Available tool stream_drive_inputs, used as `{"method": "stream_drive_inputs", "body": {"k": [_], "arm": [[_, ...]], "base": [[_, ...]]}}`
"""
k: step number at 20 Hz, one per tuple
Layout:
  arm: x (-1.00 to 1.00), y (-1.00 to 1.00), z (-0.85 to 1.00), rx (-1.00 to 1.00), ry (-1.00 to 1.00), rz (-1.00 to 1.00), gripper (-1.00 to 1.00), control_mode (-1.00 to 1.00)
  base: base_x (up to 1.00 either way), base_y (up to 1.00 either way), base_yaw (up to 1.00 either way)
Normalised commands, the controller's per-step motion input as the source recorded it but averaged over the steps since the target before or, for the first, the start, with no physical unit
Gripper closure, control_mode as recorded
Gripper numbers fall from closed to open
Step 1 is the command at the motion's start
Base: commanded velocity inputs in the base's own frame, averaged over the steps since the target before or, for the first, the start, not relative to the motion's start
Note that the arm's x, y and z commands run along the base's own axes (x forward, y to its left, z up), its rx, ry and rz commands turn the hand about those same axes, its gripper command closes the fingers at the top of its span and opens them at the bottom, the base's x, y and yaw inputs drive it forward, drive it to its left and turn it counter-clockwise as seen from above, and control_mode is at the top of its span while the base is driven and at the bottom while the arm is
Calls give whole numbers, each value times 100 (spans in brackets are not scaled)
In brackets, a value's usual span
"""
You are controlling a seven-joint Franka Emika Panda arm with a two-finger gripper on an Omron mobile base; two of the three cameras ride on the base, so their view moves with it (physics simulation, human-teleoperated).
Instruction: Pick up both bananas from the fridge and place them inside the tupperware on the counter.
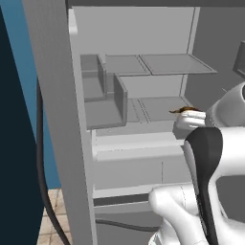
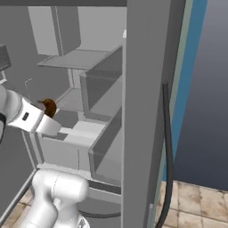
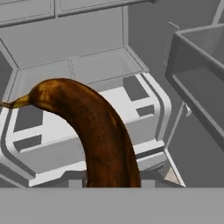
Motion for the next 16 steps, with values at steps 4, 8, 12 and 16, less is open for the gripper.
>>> {"method": "stream_drive_inputs", "body": {"k": [4, 8, 12, 16], "arm": [[0, 0, 0, 0, 0, 0, 100, 100], [0, 0, 0, 0, 0, 0, 100, 100], [0, 0, 0, 0, 0, 0, 100, 100], [0, 0, 0, 0, 0, 0, 100, 100]], "base": [[-79, 28, 0], [-86, 30, 0], [-77, 48, -1], [-71, 55, -23]]}}
